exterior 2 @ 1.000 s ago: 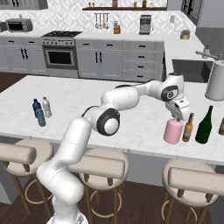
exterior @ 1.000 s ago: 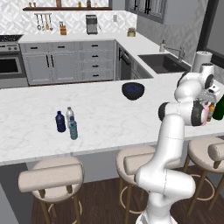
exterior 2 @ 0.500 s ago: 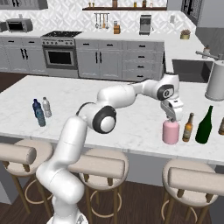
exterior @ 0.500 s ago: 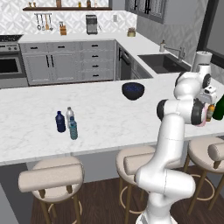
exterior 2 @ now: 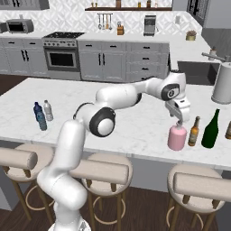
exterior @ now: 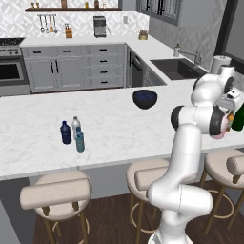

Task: Move the plastic bottles in the middle to the plastics group, and the glass bottles in the middle to the glass group.

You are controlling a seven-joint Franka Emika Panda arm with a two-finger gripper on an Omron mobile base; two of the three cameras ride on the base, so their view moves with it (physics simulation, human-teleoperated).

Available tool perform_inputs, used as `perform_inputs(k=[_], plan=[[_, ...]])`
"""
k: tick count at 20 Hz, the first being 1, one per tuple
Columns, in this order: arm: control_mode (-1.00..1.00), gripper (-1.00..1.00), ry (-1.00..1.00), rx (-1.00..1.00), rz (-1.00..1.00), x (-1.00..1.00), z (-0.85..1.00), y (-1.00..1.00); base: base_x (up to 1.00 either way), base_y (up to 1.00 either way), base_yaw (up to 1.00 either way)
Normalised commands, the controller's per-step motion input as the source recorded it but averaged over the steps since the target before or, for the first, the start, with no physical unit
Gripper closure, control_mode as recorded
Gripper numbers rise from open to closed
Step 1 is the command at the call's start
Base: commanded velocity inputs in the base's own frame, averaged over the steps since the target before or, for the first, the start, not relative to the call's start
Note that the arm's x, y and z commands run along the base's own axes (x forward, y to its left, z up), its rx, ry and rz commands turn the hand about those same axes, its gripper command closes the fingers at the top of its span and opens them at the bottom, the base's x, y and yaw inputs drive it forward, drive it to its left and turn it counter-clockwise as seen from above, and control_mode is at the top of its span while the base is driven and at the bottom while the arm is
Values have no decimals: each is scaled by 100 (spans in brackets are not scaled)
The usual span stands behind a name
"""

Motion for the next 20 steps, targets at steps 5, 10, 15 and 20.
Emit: perform_inputs(k=[5, 10, 15, 20], plan=[[-100, -100, 0, -6, 20, -58, 26, 46, 0, 0, 0], [-100, -100, 0, -21, 30, -74, 0, 93, 0, 0, 0], [-100, -100, 5, -18, 25, -51, 0, 100, 0, 0, 0], [-100, -100, 0, -7, 8, -30, 0, 100, 0, 0, 0]])
